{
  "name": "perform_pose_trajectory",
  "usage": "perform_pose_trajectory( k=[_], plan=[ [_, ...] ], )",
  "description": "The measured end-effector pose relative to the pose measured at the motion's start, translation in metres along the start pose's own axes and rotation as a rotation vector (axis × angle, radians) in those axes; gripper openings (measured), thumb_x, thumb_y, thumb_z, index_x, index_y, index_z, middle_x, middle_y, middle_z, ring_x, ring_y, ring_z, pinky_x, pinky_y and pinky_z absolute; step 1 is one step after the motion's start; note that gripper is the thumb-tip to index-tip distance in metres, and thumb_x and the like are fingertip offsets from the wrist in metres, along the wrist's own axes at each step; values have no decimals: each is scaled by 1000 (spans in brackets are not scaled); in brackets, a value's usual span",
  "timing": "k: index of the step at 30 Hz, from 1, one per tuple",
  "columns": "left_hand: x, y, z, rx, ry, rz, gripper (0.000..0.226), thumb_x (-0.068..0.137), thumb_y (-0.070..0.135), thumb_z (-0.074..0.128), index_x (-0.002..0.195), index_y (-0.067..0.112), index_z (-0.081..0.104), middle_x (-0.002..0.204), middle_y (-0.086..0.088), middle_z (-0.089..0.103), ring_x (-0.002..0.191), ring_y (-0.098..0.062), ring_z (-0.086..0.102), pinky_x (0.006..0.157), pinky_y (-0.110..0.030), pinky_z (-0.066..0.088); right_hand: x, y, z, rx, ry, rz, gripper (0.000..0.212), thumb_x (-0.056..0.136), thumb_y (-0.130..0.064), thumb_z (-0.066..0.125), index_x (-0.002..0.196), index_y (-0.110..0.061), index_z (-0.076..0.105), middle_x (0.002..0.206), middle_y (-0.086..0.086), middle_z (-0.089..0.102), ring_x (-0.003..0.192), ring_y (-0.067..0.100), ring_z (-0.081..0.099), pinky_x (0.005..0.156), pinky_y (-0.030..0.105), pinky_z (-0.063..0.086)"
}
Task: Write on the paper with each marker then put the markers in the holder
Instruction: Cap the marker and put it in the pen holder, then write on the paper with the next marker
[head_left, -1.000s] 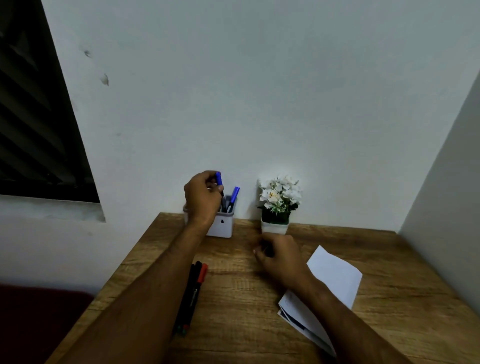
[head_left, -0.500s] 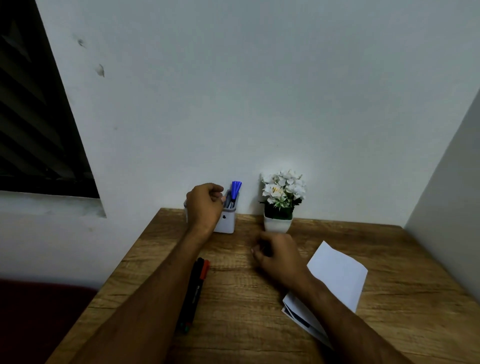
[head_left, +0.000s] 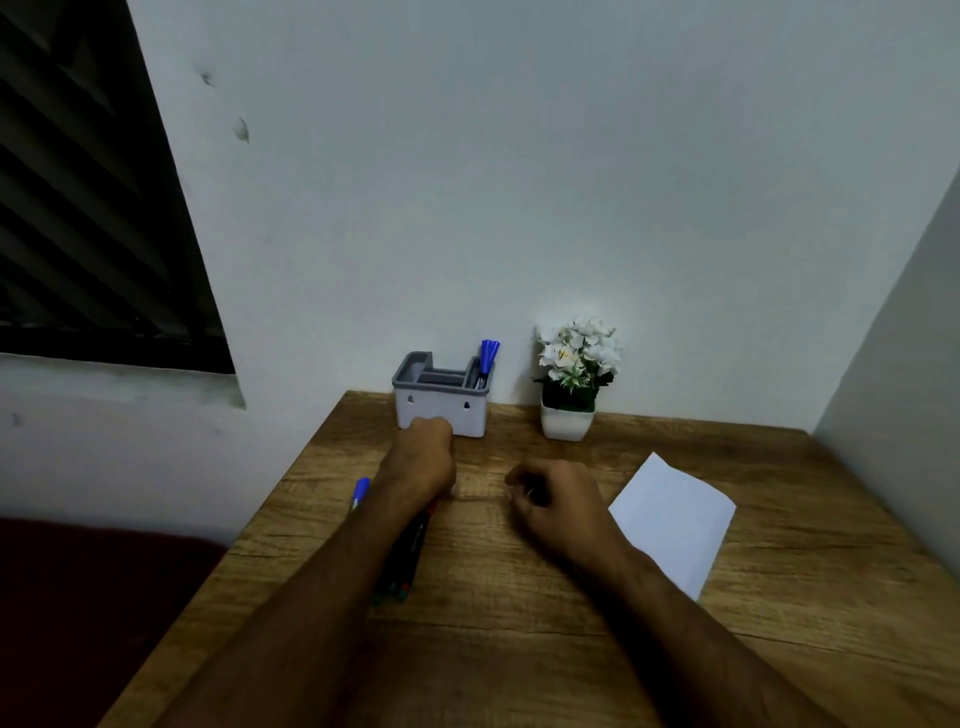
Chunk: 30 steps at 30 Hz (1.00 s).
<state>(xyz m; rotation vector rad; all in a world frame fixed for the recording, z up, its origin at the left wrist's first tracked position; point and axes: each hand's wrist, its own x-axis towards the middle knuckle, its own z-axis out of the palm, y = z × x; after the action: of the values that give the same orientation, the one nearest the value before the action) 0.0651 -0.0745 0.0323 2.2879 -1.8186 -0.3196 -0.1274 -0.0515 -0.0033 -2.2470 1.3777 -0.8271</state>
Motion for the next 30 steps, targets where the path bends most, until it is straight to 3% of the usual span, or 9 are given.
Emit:
perform_pose_trajectory(
  k=[6, 13, 17, 19, 21, 24, 26, 30],
  plan=[
    [-9, 9, 11, 53, 63, 55, 31, 86, 5, 66, 116, 10, 63, 123, -14, 60, 112, -28, 61, 89, -32, 51, -6, -5, -9, 7, 1, 0, 19, 97, -20, 69, 115, -21, 76, 107, -8, 76, 93, 1, 67, 79, 11, 52],
    [-13, 23, 7, -128, 65, 28, 23, 81, 15, 72, 105, 13, 71, 113, -8, 65, 103, -26, 65, 88, -33, 56, -9, -2, -13, 56, 35, 25, 16, 94, -21, 74, 109, -23, 78, 100, -11, 76, 88, -1, 67, 77, 12, 53],
    [-9, 29, -5, -451, 32, 24, 14, 78, 7, 76, 88, 17, 79, 92, 0, 74, 87, -15, 68, 78, -29, 59, -7, -5, -16, 192, 60, 74, 4, 94, -24, 75, 94, -21, 79, 82, -6, 77, 72, 7, 72, 72, 31, 63],
    [-12, 33, -16, -710, 6, 9, 17, 76, -2, 77, 84, 14, 77, 88, -3, 73, 85, -15, 70, 74, -29, 60, -7, -10, -17, 265, 85, 99, 17, 94, -29, 75, 83, -17, 78, 70, 1, 76, 63, 13, 73, 67, 37, 63],
    [-16, 38, -25, -958, -8, -10, 18, 76, -9, 76, 80, 9, 75, 93, -12, 74, 86, -23, 72, 73, -33, 62, -7, -14, -20, 295, 98, 118, 24, 93, -33, 75, 78, -15, 78, 68, 4, 76, 62, 16, 73, 63, 37, 60],
    [-22, 50, -32, -1199, -14, -33, 15, 78, -14, 71, 86, -1, 73, 94, -19, 72, 84, -24, 72, 61, -26, 61, -8, -17, -23, 392, 83, 140, 21, 94, -24, 74, 78, -11, 77, 67, 8, 77, 55, 18, 72, 56, 35, 59],
    [-26, 55, -31, -1316, -13, -46, 13, 80, -14, 69, 90, -5, 71, 88, -18, 71, 78, -22, 71, 61, -26, 62, -8, -17, -25, 432, 88, 170, 20, 98, -18, 69, 83, -6, 75, 68, 12, 76, 49, 15, 68, 48, 30, 55],
    [-35, 64, -21, -1407, -166, -139, 10, 89, 3, 69, 96, -3, 68, 82, -15, 72, 70, -21, 70, 63, -32, 62, -6, -13, -28, 410, 136, 196, 17, 99, -18, 68, 87, -10, 75, 64, 7, 72, 44, 4, 61, 45, 21, 50]
  ],
)
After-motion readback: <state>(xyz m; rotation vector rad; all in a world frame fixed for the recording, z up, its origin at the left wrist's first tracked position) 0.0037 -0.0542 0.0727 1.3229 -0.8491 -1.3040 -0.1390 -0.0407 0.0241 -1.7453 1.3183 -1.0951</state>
